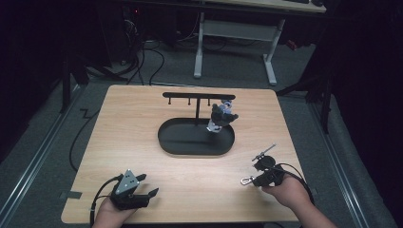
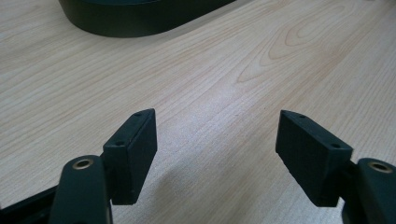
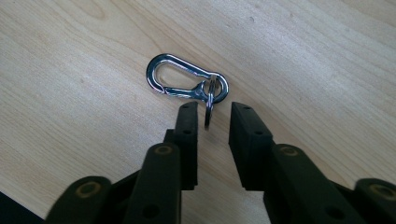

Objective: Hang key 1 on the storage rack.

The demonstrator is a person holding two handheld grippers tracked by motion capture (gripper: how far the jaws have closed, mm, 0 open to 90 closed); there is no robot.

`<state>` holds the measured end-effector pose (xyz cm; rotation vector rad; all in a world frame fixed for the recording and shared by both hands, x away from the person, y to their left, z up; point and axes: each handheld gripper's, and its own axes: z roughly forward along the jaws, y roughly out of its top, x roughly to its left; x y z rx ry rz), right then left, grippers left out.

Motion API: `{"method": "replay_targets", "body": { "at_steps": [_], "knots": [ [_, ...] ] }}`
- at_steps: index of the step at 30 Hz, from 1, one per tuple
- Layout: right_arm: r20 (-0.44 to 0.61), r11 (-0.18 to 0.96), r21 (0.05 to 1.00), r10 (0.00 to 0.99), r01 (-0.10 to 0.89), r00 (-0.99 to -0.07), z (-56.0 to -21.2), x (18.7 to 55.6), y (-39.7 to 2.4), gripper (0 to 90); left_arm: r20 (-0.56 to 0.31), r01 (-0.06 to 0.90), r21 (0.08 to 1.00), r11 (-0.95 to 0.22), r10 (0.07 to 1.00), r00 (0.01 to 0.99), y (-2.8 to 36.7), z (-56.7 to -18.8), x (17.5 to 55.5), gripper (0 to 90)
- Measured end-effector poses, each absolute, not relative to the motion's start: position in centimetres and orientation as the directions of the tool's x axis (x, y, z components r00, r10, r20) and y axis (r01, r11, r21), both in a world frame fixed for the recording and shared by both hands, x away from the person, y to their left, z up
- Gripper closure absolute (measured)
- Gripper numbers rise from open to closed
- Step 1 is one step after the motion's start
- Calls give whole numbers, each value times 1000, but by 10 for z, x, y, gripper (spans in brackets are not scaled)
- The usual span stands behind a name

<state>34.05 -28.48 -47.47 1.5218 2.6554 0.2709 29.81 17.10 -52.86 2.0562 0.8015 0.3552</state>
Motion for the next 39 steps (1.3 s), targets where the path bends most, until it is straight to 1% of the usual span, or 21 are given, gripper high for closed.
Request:
{"method": "replay_targets", "body": {
  "at_steps": [4,8,9,15,19,26,28,31,37,38,39],
  "knots": [
    [17,521,170,847,837,-531,-473,343,-281,800,-44,408,814,-413,656,753,170,-529,298,300],
    [-2,545,150,834,825,-551,-474,345,-279,879,-45,408,814,-413,657,753,170,-529,298,300],
    [-5,548,151,833,823,-554,-475,345,-279,885,-45,409,814,-413,657,753,170,-530,298,300],
    [22,544,166,832,823,-554,-475,345,-281,890,-44,409,812,-416,656,754,170,-530,298,300],
    [24,565,162,817,809,-576,-472,344,-280,891,-45,410,811,-417,655,754,170,-530,298,300],
    [14,580,180,806,795,-591,-457,343,-276,893,-42,409,811,-418,655,754,169,-530,298,300],
    [20,563,175,818,808,-574,-454,342,-275,893,-41,408,811,-419,655,755,169,-530,298,300],
    [25,584,192,800,789,-599,-449,343,-275,893,-41,407,812,-419,655,755,169,-530,298,300],
    [35,576,200,804,793,-593,-435,344,-271,893,-44,406,815,-414,654,755,169,-530,298,301],
    [28,595,210,790,776,-613,-433,345,-272,893,-46,406,816,-411,653,756,169,-529,298,301],
    [28,595,210,790,776,-613,-433,345,-272,893,-46,406,816,-411,653,756,169,-529,298,301]
  ]
}}
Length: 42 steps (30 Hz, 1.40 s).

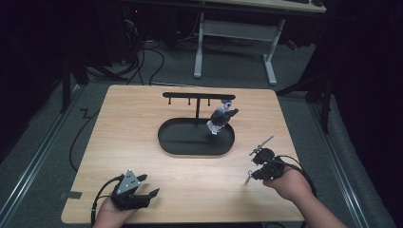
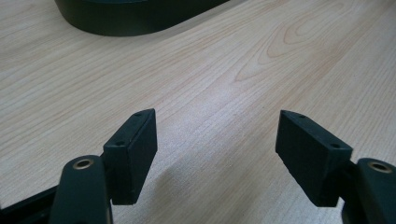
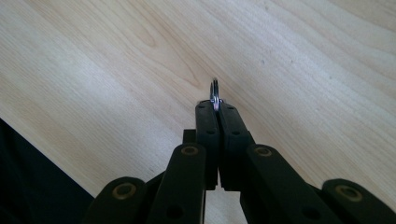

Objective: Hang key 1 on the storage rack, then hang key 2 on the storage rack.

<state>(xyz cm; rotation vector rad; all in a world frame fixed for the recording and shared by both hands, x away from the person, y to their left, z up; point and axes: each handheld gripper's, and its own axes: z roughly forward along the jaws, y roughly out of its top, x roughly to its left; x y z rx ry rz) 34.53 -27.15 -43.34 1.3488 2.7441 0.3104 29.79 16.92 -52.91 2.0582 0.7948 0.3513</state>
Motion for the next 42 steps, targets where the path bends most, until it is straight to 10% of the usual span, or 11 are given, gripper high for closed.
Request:
{"method": "replay_targets", "body": {
  "at_steps": [42],
  "knots": [
    [24,619,248,765,745,-643,-382,399,-223,893,-41,401,821,-406,660,750,174,-526,296,303]
  ]
}}
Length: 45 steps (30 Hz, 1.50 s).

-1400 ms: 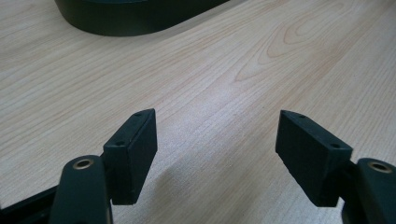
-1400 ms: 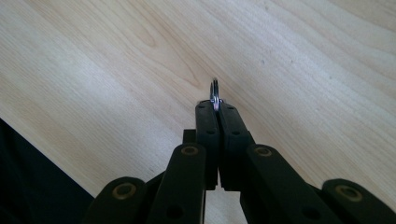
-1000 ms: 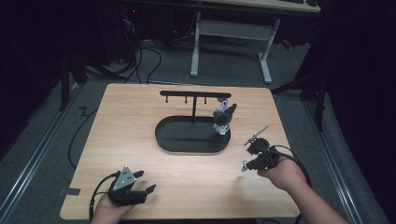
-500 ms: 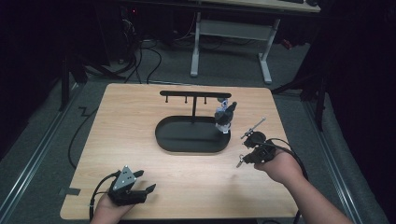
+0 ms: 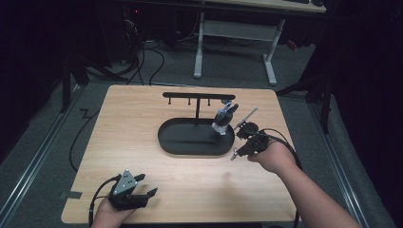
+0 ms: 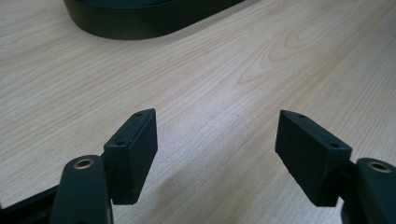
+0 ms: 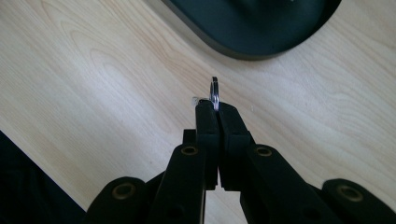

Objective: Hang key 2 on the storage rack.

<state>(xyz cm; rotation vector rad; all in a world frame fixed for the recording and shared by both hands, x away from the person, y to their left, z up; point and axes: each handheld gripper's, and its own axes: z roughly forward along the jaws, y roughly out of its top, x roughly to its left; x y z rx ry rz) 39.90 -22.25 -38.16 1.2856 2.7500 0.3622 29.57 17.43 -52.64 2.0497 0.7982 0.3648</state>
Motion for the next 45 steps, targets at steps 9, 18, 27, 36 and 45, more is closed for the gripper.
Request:
{"method": "replay_targets", "body": {
  "at_steps": [9,18,27,36,45],
  "knots": [
    [23,634,253,751,731,-660,-372,412,-206,893,-44,405,824,-397,667,744,178,-526,292,303],
    [5,654,250,736,714,-677,-362,428,-192,893,-44,406,826,-391,673,738,180,-525,292,304],
    [23,652,265,732,711,-681,-345,449,-180,893,-46,409,826,-388,676,736,182,-525,292,304],
    [40,626,272,752,731,-658,-330,464,-172,893,-48,411,826,-387,677,734,183,-525,293,305],
    [27,641,287,737,712,-675,-316,481,-163,893,-49,411,826,-387,677,735,184,-525,293,305]
  ]
}}
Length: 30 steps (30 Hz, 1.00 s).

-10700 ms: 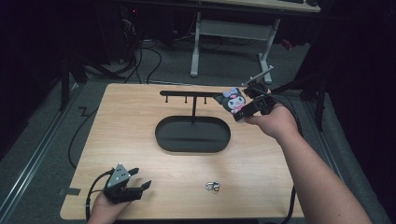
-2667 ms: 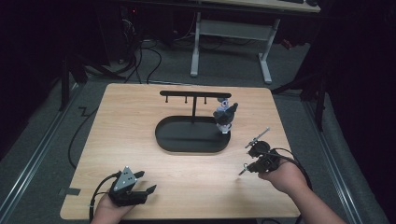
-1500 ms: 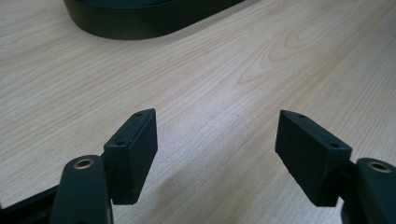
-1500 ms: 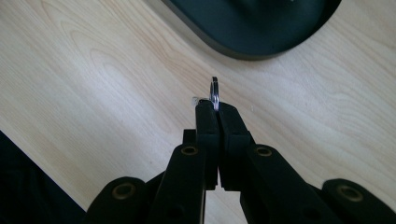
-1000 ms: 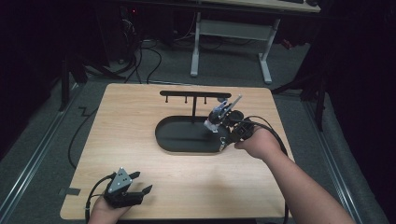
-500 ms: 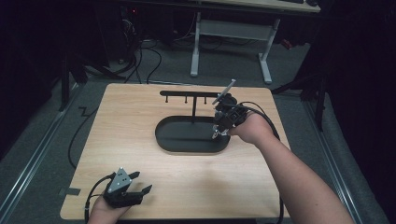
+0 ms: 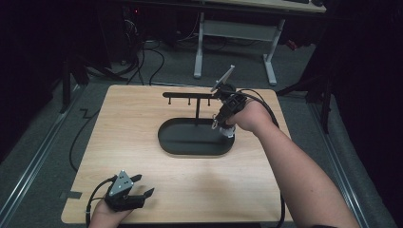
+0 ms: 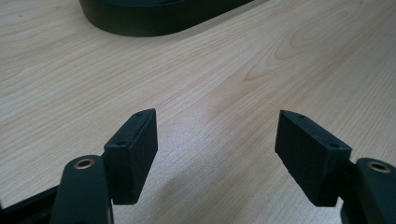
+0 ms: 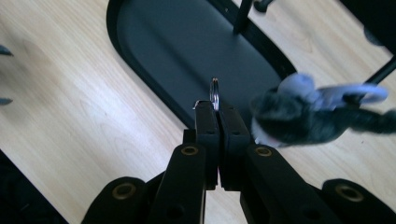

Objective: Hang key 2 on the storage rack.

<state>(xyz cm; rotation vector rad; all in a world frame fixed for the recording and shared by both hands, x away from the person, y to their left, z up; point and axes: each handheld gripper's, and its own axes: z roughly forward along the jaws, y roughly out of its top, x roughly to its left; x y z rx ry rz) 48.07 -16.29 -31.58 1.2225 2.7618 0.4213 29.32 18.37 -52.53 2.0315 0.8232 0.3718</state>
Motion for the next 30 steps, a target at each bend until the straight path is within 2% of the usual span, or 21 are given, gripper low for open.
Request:
{"method": "replay_targets", "body": {
  "at_steps": [14,30],
  "knots": [
    [24,623,295,753,725,-657,-313,507,-146,893,-47,412,824,-390,677,734,185,-526,294,305],
    [25,584,305,785,752,-619,-313,526,-146,892,-44,413,819,-398,675,737,184,-528,294,306]
  ]
}}
